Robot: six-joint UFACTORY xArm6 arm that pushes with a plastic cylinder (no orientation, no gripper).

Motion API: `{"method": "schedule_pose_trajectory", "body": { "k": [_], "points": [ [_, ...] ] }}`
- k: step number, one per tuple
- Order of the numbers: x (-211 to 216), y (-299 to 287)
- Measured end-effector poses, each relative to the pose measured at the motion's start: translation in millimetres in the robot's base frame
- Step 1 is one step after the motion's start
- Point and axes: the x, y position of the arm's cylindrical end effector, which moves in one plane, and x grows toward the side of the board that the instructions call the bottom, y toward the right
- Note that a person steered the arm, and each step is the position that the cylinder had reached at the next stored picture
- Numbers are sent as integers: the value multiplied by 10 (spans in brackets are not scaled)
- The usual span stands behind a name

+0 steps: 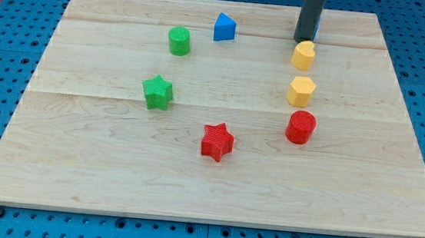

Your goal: Move the yellow hexagon to the left side of the yellow heart

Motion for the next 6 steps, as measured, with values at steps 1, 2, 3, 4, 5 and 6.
{"method": "schedule_pose_trajectory", "body": {
  "k": [1,2,3,4,5,6],
  "points": [
    [317,188],
    [548,149],
    [809,84],
    [1193,246],
    [1407,-284],
    [1284,-912]
  ]
}}
